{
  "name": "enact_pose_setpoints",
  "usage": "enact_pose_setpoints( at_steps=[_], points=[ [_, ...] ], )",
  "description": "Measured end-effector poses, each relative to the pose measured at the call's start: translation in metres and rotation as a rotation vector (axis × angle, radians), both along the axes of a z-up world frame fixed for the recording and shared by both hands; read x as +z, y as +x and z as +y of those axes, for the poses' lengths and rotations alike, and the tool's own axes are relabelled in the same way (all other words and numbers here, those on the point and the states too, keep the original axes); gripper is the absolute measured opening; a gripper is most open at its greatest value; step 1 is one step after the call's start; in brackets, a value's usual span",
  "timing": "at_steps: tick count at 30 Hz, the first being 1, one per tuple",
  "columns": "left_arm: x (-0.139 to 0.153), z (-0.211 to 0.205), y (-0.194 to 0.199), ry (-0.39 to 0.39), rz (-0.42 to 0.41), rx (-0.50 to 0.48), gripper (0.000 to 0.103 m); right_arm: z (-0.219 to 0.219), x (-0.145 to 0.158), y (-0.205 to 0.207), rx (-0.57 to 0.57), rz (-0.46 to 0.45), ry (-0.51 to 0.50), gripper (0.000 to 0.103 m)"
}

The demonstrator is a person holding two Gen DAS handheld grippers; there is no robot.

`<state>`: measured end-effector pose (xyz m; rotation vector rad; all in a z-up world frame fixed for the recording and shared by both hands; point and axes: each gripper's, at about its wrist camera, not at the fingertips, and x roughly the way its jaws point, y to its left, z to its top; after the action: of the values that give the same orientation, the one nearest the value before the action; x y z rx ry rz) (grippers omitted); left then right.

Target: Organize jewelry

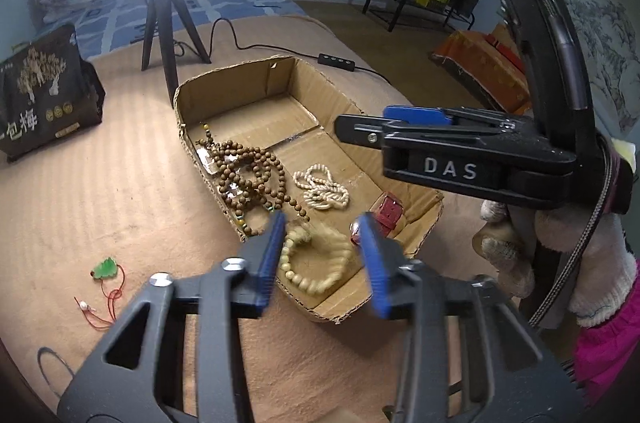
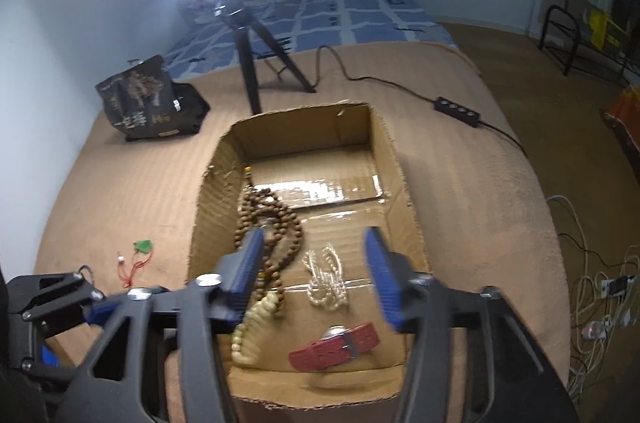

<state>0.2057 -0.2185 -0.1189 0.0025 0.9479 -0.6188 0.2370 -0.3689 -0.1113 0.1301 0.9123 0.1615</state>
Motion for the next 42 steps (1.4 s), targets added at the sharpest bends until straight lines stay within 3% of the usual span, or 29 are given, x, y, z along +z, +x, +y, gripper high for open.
enact_pose_setpoints(
  at_steps=[20,23,27,36,40,42],
  points=[
    [0.002,0.017,-0.009,0.044,-0.021,0.024,0.04,-0.005,0.008,-0.007,-0.031,-0.014,-0.021,0.055],
    [0.002,0.031,-0.01,0.059,-0.022,0.042,0.04,0.0,0.012,-0.009,-0.026,-0.024,-0.015,0.056],
    [0.004,0.054,-0.011,0.072,-0.026,0.076,0.04,0.01,0.018,-0.014,0.002,-0.044,-0.019,0.066],
    [0.01,0.126,-0.009,0.083,-0.027,0.193,0.04,0.046,0.03,-0.022,0.087,-0.061,-0.029,0.067],
    [0.012,0.166,-0.009,0.066,-0.013,0.273,0.064,0.064,0.03,-0.025,0.131,-0.068,-0.027,0.067],
    [0.011,0.184,-0.01,0.063,-0.005,0.311,0.066,0.075,0.028,-0.026,0.161,-0.063,-0.036,0.068]
  ],
)
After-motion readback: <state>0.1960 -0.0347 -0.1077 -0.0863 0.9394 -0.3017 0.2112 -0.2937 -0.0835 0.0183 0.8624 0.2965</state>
